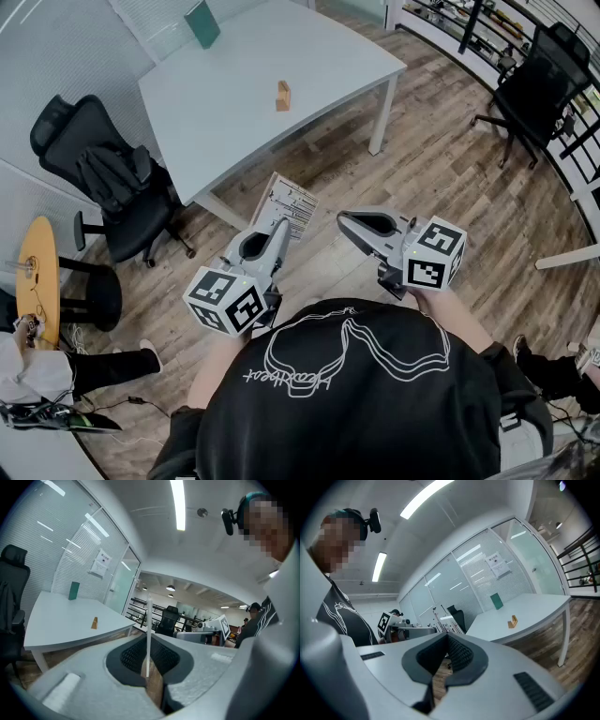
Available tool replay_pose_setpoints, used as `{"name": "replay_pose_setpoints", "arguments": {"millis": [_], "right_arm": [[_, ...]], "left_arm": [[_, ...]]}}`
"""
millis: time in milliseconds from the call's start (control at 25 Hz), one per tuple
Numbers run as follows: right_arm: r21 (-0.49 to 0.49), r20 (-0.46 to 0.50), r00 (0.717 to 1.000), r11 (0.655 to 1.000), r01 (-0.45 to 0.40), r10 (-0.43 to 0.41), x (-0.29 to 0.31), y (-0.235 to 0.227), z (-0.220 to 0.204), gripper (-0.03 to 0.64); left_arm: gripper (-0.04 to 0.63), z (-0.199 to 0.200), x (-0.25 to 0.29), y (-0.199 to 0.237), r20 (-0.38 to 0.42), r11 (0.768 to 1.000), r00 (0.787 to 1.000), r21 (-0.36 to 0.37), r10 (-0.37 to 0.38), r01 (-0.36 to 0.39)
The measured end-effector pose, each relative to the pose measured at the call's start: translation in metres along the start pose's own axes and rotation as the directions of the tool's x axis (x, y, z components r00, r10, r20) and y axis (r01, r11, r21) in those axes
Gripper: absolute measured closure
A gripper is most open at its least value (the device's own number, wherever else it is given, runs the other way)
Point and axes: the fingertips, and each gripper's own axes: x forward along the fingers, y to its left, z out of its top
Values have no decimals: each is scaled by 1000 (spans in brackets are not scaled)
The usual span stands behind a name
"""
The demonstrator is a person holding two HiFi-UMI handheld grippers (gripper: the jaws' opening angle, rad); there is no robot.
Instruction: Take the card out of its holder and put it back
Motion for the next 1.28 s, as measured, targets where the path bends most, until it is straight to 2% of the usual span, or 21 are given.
{"name": "replay_pose_setpoints", "arguments": {"millis": [400,600,960,1280], "right_arm": [[-63,4,1000,998,-1,1,-24,15,15,609],[-55,1,1000,998,20,-20,-36,7,16,609],[-38,13,1000,999,19,-19,-43,-15,12,607],[-7,28,997,997,77,-77,-37,-71,25,607]], "left_arm": [[571,14,3,-32,42,999,999,42,-32,30],[571,18,11,-48,49,996,997,74,-60,57],[571,18,43,-35,21,997,999,61,-45,44],[571,25,98,3,11,999,999,22,-49,49]]}}
